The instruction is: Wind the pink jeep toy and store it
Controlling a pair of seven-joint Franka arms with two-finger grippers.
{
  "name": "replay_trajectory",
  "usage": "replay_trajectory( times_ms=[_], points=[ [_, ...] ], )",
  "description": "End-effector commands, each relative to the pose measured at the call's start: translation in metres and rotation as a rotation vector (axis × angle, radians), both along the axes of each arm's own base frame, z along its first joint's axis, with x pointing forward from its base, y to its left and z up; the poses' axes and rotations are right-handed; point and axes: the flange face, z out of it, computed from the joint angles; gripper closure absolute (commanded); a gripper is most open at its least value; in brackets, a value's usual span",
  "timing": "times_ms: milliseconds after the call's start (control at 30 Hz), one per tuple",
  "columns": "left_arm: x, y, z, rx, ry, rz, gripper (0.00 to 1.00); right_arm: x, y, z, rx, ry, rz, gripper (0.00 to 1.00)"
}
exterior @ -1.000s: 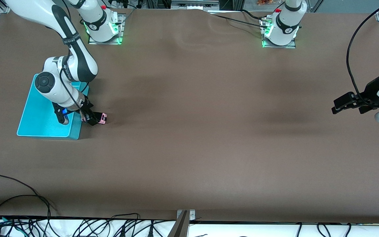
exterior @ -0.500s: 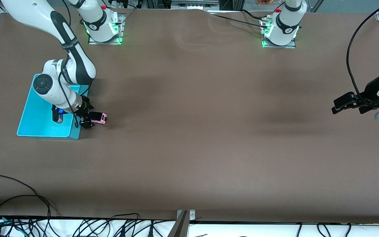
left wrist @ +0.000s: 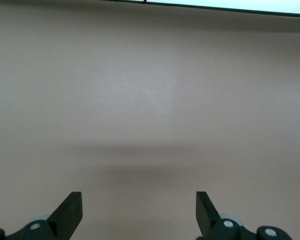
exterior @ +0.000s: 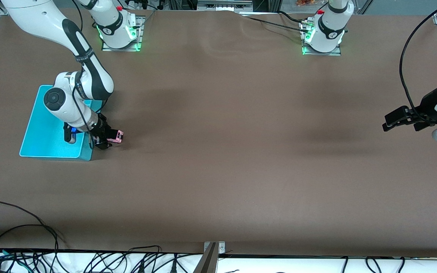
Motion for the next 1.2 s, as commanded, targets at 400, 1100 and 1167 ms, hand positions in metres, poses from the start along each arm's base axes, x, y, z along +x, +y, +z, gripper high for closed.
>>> replay_trajectory(
  times_ms=[400,1100,1167],
  points=[
    [-0.005,0.001,0.008,-0.006,-0.003,0.007,0.00,0.005,0.046,0.050,0.036,-0.088,0.080,1.00],
    [-0.004,-0.001,0.006,-0.005,-0.003,0.002,0.00,0.021,0.022,0.151,-0.011,0.004,0.725,1.00],
    [-0.004,-0.002,0.006,-0.005,-0.003,0.001,0.00,0.018,0.015,0.156,-0.013,0.016,0.785,1.00]
  ],
)
